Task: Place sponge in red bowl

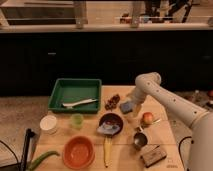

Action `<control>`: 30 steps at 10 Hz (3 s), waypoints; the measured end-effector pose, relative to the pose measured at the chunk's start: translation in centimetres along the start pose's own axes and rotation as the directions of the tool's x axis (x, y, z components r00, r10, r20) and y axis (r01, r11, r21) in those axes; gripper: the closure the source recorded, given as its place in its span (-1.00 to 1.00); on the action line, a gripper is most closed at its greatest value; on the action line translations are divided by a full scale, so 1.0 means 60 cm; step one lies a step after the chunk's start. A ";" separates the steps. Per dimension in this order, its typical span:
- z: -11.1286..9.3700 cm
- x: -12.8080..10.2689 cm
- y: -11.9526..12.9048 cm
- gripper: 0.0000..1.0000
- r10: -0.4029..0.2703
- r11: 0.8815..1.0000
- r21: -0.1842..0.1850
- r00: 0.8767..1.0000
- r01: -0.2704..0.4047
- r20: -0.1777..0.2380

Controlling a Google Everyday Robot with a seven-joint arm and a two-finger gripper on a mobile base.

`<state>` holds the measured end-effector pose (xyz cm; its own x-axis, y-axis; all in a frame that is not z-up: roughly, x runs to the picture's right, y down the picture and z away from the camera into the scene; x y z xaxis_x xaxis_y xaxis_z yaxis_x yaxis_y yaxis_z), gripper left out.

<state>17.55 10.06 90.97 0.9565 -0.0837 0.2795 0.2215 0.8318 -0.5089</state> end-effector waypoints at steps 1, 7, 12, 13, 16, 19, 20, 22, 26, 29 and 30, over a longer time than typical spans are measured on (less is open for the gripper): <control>0.006 0.003 -0.002 -0.60 -0.001 1.000 -0.008 1.000 0.001 0.000; 0.033 0.012 -0.008 -0.57 -0.009 0.999 -0.043 1.000 0.008 -0.003; 0.046 0.022 0.002 0.35 -0.003 0.999 -0.041 1.000 0.003 0.002; 0.047 0.024 0.005 0.56 0.002 0.999 -0.040 1.000 -0.002 0.007; 0.039 0.037 0.010 1.00 0.005 1.000 -0.024 1.000 -0.005 -0.004; 0.019 0.037 0.013 1.00 0.018 1.000 0.004 1.000 -0.018 0.005; 0.008 0.036 0.014 1.00 0.019 1.000 0.016 1.000 -0.019 0.008; -0.016 0.035 0.016 1.00 0.019 0.999 0.042 1.000 -0.020 0.014; -0.043 0.024 0.009 1.00 0.003 0.996 0.085 1.000 -0.005 0.025; -0.057 0.019 0.004 1.00 -0.005 0.995 0.104 1.000 0.002 0.027; -0.059 0.016 0.003 1.00 -0.008 0.994 0.107 1.000 0.006 0.027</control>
<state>19.19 8.17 88.28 0.9491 -0.0757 0.3059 0.2052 0.8852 -0.4176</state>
